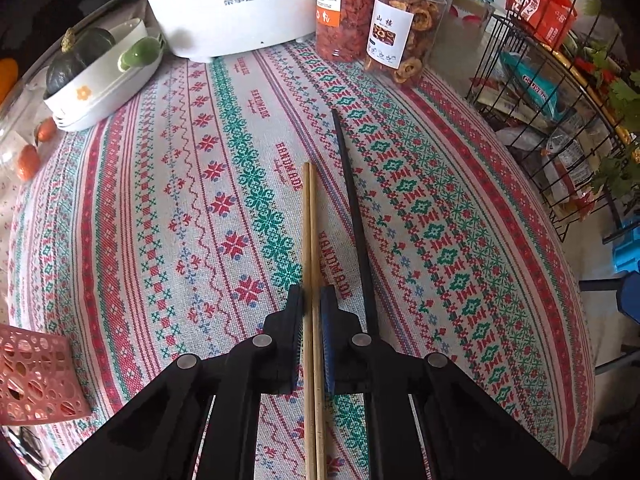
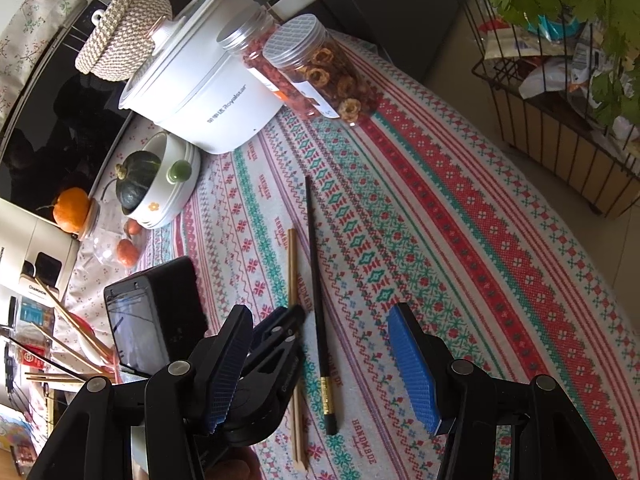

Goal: Organize utensils
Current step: 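Close the left tool on the bamboo chopstick, then grasp the black chopstick with the right tool while the left tool lifts its chopstick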

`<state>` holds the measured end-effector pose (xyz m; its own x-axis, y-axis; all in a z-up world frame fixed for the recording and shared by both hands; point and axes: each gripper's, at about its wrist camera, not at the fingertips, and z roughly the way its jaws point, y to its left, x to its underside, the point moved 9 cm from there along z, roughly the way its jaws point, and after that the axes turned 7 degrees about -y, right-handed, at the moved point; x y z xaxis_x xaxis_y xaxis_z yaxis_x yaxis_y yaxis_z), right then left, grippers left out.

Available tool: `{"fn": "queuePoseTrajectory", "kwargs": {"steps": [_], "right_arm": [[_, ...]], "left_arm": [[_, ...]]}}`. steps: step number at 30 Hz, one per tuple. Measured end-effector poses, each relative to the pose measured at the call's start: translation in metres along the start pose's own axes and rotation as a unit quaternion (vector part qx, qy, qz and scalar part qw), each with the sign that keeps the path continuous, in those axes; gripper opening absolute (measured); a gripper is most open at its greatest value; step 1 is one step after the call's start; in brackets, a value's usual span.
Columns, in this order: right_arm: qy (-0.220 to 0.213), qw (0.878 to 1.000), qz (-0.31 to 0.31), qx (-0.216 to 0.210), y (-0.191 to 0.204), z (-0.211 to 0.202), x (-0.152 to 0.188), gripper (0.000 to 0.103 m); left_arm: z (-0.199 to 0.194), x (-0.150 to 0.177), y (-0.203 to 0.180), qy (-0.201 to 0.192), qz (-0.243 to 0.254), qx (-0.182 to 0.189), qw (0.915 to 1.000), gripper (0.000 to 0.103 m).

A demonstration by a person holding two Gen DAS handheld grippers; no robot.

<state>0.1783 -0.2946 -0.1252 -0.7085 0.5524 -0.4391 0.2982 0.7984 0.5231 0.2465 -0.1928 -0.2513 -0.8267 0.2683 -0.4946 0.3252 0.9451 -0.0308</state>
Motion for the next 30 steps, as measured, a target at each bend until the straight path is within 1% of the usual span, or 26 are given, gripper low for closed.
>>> {"fn": "queuePoseTrajectory", "kwargs": {"steps": [1, 2, 4, 5, 6, 8, 11, 13, 14, 16, 18, 20, 22, 24, 27, 29, 30], "right_arm": [[-0.002, 1.000, -0.008, 0.009, -0.001, 0.003, -0.003, 0.062], [-0.004, 0.999, -0.029, 0.027, -0.003, 0.011, -0.007, 0.062], [0.020, 0.993, -0.081, 0.079, -0.010, 0.036, -0.011, 0.062], [0.033, 0.991, -0.091, 0.089, -0.013, 0.047, -0.010, 0.060], [0.046, 0.991, -0.086, 0.088, -0.016, 0.055, -0.008, 0.056], [0.073, 0.992, -0.077, 0.063, -0.011, 0.073, 0.000, 0.055], [0.109, 0.987, -0.118, 0.024, 0.006, 0.103, 0.010, 0.055], [0.124, 0.986, -0.111, 0.018, 0.009, 0.114, 0.013, 0.055], [0.124, 0.986, -0.110, 0.016, 0.012, 0.117, 0.014, 0.055], [0.116, 0.983, -0.138, 0.018, 0.023, 0.120, 0.014, 0.055], [0.111, 0.978, -0.169, 0.043, 0.028, 0.126, 0.015, 0.055], [0.115, 0.974, -0.182, 0.063, 0.029, 0.134, 0.018, 0.054], [0.118, 0.969, -0.199, 0.091, 0.028, 0.144, 0.021, 0.053], [0.106, 0.963, -0.223, 0.110, 0.032, 0.149, 0.020, 0.053], [0.096, 0.959, -0.236, 0.124, 0.034, 0.152, 0.018, 0.053], [0.091, 0.959, -0.235, 0.130, 0.035, 0.154, 0.017, 0.053], [0.088, 0.958, -0.237, 0.135, 0.035, 0.154, 0.017, 0.050]], "left_arm": [[-0.005, 0.002, 0.005, -0.011, -0.013, 0.009, 0.9998, 0.009], [-0.012, 0.004, 0.011, -0.022, -0.032, 0.023, 0.9990, 0.009], [-0.034, 0.007, 0.023, -0.052, -0.054, 0.046, 0.9961, 0.009], [-0.049, 0.008, 0.029, -0.074, -0.052, 0.051, 0.9947, 0.009], [-0.064, 0.010, 0.034, -0.095, -0.048, 0.055, 0.9928, 0.009], [-0.094, 0.014, 0.047, -0.128, -0.044, 0.061, 0.9889, 0.009], [-0.141, 0.021, 0.059, -0.173, -0.034, 0.068, 0.9819, 0.009], [-0.171, 0.028, 0.067, -0.194, -0.028, 0.075, 0.9777, 0.009], [-0.184, 0.031, 0.072, -0.203, -0.026, 0.070, 0.9763, 0.009], [-0.206, 0.036, 0.084, -0.215, -0.033, 0.072, 0.9735, 0.009], [-0.224, 0.041, 0.095, -0.226, -0.035, 0.067, 0.9713, 0.009], [-0.237, 0.046, 0.105, -0.242, -0.035, 0.062, 0.9676, 0.009], [-0.243, 0.053, 0.115, -0.254, -0.042, 0.056, 0.9648, 0.009], [-0.243, 0.056, 0.123, -0.255, -0.053, 0.057, 0.9637, 0.009], [-0.244, 0.057, 0.127, -0.259, -0.060, 0.063, 0.9619, 0.009], [-0.251, 0.055, 0.130, -0.271, -0.062, 0.068, 0.9582, 0.009], [-0.254, 0.054, 0.131, -0.276, -0.066, 0.074, 0.9561, 0.009]]}}
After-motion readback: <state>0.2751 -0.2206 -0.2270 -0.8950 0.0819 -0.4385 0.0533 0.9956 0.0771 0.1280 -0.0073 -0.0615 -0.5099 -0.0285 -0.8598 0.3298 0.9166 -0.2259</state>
